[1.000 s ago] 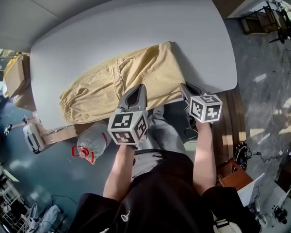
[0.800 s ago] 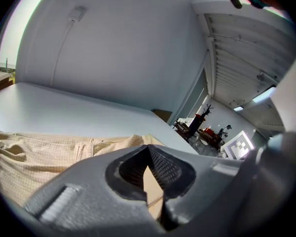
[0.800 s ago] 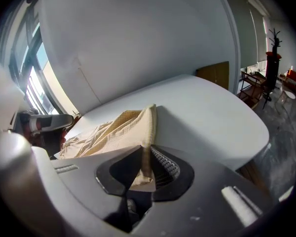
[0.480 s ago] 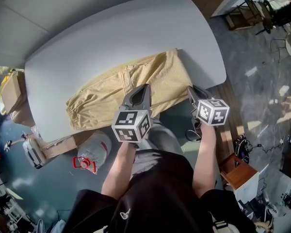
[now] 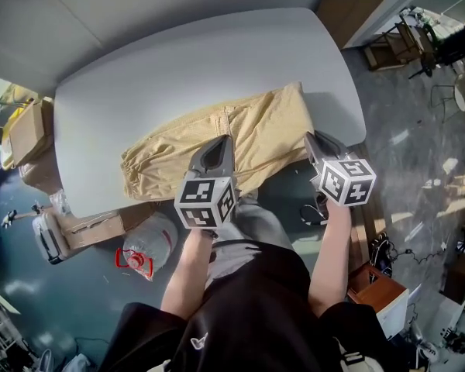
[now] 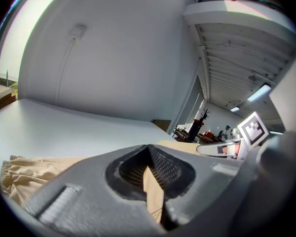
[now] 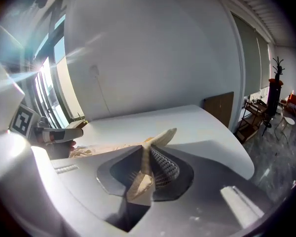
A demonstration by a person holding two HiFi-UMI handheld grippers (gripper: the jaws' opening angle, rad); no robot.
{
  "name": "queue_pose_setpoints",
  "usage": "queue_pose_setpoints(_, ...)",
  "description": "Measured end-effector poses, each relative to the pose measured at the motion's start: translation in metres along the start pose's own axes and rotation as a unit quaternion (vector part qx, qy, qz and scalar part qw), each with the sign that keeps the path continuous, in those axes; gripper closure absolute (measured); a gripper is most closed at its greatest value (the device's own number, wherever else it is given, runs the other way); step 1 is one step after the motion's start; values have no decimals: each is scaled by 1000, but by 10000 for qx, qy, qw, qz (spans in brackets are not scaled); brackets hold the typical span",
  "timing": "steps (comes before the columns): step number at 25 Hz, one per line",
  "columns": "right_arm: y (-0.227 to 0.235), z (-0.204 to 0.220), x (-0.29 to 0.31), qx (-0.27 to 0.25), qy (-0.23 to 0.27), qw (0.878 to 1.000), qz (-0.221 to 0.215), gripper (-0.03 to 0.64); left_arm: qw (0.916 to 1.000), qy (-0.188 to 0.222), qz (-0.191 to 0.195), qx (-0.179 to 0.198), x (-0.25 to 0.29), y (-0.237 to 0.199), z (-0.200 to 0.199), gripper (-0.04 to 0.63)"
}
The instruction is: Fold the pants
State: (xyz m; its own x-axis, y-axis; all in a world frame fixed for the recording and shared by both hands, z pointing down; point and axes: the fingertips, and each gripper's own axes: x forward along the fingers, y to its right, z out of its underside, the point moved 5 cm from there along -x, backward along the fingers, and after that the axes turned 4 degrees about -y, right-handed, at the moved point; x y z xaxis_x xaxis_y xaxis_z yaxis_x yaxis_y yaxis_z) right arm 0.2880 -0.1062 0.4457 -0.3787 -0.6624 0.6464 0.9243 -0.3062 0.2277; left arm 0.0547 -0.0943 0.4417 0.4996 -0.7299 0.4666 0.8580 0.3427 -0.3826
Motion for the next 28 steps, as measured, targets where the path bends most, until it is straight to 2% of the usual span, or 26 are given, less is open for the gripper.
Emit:
queue_pose_setpoints(6, -40, -36, -17, -442, 336, 9985, -20, 563, 9984, 402, -351, -196, -50, -23, -13, 592)
queue_pose_setpoints(16, -149, -72, 1, -1189, 613, 9900, -457, 563, 9889, 956, -991, -562, -138, -101, -17, 592)
queue_pose_setpoints(28, -276, -94, 32, -2014, 739, 9694, -1197, 563, 9727, 1311, -1690, -905, -219, -173, -7, 592)
